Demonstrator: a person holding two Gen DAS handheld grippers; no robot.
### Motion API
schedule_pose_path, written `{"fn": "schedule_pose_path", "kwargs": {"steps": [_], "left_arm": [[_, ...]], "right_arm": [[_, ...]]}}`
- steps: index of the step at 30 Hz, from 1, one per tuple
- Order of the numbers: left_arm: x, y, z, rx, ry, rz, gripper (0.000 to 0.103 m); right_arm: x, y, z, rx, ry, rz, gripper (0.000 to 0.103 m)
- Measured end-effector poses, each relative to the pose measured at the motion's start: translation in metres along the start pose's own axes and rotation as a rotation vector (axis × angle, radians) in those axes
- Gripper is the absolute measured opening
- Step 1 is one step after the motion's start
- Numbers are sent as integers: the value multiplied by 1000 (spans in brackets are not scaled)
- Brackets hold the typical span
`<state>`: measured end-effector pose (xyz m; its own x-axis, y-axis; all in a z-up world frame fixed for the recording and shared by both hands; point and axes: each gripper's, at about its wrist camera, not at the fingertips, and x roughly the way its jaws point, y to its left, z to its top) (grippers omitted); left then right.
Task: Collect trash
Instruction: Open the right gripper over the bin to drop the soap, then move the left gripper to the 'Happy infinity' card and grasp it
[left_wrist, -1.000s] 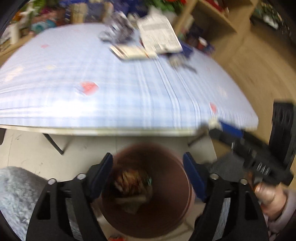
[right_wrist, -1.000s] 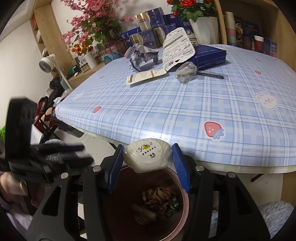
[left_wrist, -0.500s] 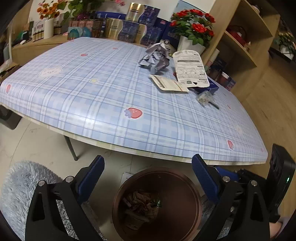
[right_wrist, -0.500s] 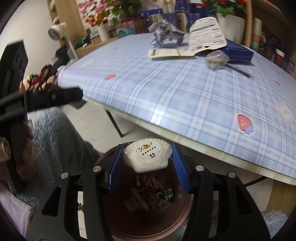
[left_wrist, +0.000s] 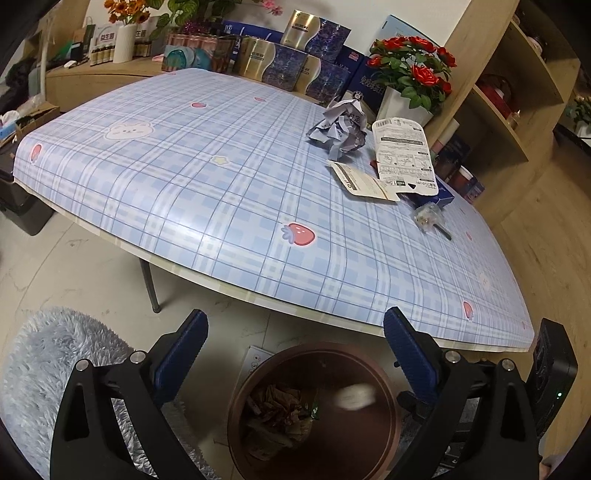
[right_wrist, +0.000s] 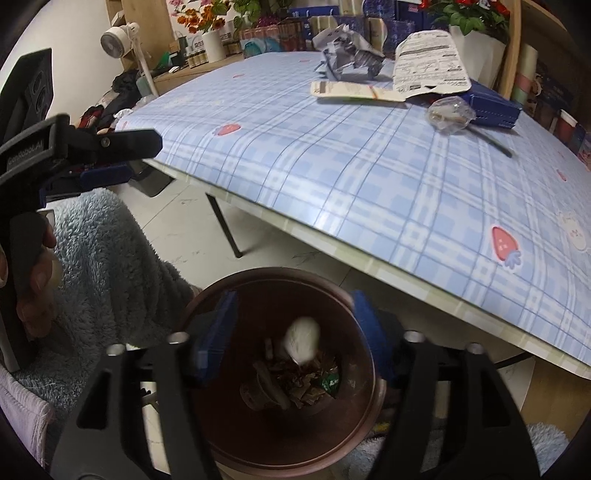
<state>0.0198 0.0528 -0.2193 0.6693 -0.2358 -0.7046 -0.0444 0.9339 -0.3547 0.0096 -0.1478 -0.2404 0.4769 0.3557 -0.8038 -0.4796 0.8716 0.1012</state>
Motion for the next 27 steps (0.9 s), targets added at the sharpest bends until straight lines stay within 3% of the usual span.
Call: {"fn": "schedule_pose_path", "kwargs": {"steps": [3,8,15,22,27], "left_arm": [[1,0,0,0,0,3,94],[1,-1,0,7,-1,8,94],[2,-5,0,20,-5,14,94],[6,-11,9,38,19,-13,94],[16,-27,31,106,43,-47,94]], "right_arm": [[-10,-6,1,28,-51,-22,88],[-30,-22,5,101,-162,-106,97],[-49,-58,5,243,-272,-208,97],[-55,-82,4,342,-296,-292,97],[-55,-90,8,361,-293,-320,97]]}}
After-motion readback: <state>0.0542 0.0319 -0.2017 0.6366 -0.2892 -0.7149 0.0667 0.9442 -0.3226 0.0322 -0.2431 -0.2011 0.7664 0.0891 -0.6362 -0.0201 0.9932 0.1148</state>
